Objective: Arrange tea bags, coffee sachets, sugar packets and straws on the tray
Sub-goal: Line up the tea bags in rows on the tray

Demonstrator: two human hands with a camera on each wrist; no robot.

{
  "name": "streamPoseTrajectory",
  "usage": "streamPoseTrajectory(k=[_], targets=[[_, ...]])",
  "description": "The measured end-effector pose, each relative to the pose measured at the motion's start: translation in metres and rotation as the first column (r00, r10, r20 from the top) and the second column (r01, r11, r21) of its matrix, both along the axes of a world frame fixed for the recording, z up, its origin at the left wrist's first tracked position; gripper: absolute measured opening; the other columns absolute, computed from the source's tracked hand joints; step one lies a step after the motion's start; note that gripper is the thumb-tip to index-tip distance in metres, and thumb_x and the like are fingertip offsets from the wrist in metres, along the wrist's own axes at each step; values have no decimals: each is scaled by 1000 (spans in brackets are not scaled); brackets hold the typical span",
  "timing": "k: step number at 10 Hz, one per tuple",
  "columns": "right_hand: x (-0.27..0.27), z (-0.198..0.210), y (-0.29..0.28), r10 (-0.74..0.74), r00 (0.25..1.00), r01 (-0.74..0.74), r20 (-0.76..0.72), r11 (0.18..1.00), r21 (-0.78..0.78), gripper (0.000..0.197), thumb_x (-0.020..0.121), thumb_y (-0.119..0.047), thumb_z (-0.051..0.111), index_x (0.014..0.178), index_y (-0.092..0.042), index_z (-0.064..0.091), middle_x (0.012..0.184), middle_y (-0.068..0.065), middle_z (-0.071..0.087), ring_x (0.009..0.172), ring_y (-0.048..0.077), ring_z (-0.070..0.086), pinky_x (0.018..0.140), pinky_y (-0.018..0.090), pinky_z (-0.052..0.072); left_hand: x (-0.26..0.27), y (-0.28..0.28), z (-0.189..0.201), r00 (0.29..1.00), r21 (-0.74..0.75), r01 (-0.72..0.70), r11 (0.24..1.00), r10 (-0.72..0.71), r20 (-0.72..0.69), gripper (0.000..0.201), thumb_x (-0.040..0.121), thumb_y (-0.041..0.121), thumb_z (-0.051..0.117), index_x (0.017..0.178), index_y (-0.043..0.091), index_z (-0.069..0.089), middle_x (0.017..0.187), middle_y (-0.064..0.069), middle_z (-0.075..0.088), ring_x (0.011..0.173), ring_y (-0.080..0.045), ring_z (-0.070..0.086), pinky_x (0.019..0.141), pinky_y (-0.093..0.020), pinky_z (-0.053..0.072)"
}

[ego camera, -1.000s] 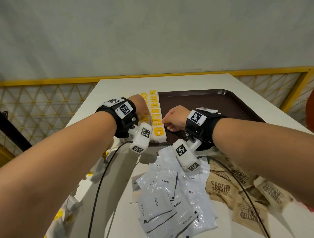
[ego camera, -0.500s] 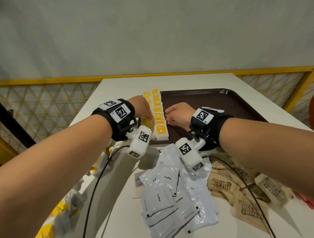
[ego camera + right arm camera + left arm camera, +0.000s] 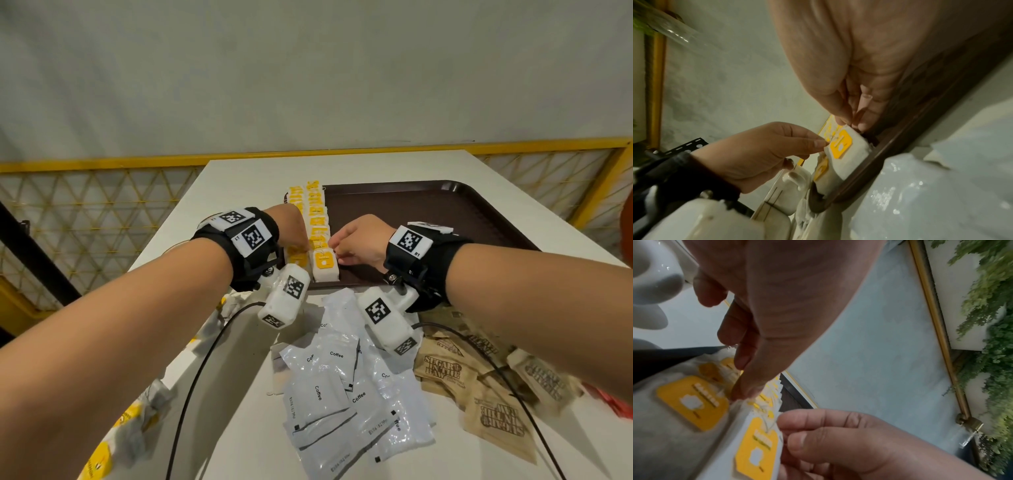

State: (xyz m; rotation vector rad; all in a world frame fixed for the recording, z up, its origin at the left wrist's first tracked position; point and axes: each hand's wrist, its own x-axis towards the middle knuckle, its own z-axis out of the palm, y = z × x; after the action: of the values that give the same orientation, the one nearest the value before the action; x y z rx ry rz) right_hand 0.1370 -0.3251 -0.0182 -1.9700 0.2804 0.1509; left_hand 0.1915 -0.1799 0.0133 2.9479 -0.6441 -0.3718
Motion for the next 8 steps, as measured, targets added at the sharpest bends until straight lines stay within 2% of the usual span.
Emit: streamPoseTrajectory(k=[1,2,3,4,5,6,7,8], targets=[[0,0,0,3,1000,-3,-8,1000,5,19,85,9,58,101,5,67,79,7,63,82,21,62,85,35,55,1,-2,-1,1000,18,9,1000,-9,4,38,92,34,59,112,3,67,116,-13,65,96,-19,56,83,-27,44],[-1,4,4,-9,998,12,-66,999,52,22,86,14,55,75,-3,65,78,7,61,87,23,60,80,29,55,3,-4,-1,1000,57,9,998,-7,-25,37,90,33,61,112,4,67,117,-12,65,98,-19,57,83,-26,44],[-2,4,4,-16,997,21,-70,997,73,26,86,14,54,71,-5,64,87,14,64,90,25,61,80,29,55,3,-6,-1,1000,67,18,998,-17,-19,36,91,32,60,114,5,66,119,-11,64,108,-23,59,86,-27,45],[-3,2,4,-9,999,13,-51,997,82,22,86,11,58,74,-5,66,99,19,64,90,26,62,81,30,56,3,-7,0,1000,75,7,997,-6,-16,36,93,32,57,115,5,65,121,-11,63,103,-20,58,86,-26,44],[-4,0,2,-5,1000,8,-29,995,96,19,84,8,63,74,-7,65,95,17,64,87,25,63,77,30,57,4,-9,-1,1000,80,3,997,-3,-7,38,93,35,55,117,7,64,119,-9,64,111,-23,59,91,-28,46],[-6,2,-1,-20,1000,22,-16,994,104,19,83,5,67,71,-8,60,79,11,62,73,19,62,68,29,56,6,-11,-4,1000,79,-17,997,18,-12,35,90,34,60,112,7,66,114,-10,66,106,-23,61,88,-30,48],[-10,5,-3,12,1000,-12,-8,999,38,22,80,-3,74,69,-9,56,69,8,61,69,18,61,77,35,57,8,-12,-5,1000,88,-16,996,17,-16,36,90,35,61,111,7,66,114,-10,66,102,-21,61,87,-30,48],[-16,8,-1,130,991,-133,-43,989,-67,23,73,-7,81,66,-9,58,78,15,65,74,23,61,85,39,54,9,-12,-5,1000,87,-5,996,6,-11,37,89,36,61,112,8,67,114,-9,66,106,-22,61,92,-31,49]])
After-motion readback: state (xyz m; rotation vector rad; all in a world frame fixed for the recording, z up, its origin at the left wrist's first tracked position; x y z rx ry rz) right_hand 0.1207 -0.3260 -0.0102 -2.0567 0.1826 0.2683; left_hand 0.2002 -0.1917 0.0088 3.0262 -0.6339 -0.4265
